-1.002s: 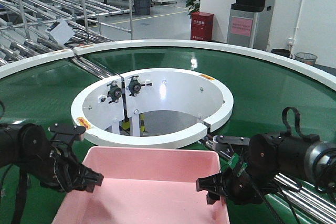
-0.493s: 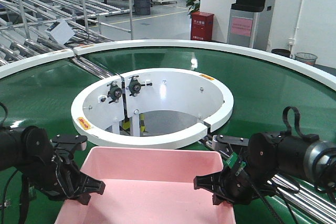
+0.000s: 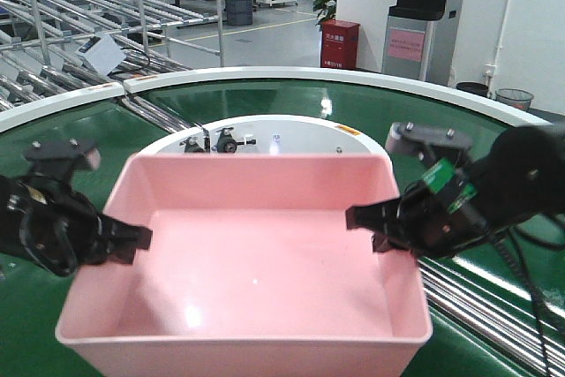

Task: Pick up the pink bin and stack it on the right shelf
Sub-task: 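Close both grippers on the bin walls and lift the bin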

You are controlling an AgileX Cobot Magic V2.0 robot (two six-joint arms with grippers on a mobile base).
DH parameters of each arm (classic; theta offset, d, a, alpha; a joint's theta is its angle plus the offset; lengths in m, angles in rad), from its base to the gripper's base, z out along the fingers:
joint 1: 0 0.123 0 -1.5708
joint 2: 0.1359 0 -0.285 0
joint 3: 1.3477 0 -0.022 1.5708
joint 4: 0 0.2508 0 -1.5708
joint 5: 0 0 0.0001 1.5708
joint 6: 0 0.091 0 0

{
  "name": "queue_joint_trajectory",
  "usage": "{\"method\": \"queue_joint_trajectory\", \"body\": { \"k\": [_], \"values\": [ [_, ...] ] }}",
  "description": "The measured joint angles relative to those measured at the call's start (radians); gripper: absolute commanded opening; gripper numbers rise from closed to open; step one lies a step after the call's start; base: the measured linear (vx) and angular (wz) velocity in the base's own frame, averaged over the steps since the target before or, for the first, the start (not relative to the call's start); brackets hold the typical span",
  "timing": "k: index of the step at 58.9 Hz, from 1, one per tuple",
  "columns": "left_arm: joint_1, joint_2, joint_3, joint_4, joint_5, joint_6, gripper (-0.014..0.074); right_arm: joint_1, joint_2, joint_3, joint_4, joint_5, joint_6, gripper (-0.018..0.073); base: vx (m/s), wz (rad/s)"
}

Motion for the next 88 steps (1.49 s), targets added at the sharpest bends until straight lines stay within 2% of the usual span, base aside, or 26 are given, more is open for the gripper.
{"method": "queue_joint_trajectory", "body": {
  "k": [14, 32, 88],
  "values": [
    [-0.003, -0.118, 0.0, -0.014, 0.027, -0.011, -0.0005, 0.0, -0.079, -0.008, 0.009, 0.027, 0.001, -0.0009, 0.0, 0.0],
    [-0.003, -0.121, 0.0, -0.021, 0.066, -0.015, -0.0005, 0.001, -0.092, -0.008, 0.009, 0.049, 0.0, -0.0009, 0.0, 0.0],
    [-0.003, -0.121, 0.0, -0.022, 0.068, -0.017, -0.0005, 0.001, -0.092, -0.008, 0.009, 0.049, 0.0, -0.0009, -0.02, 0.01]
  ]
}}
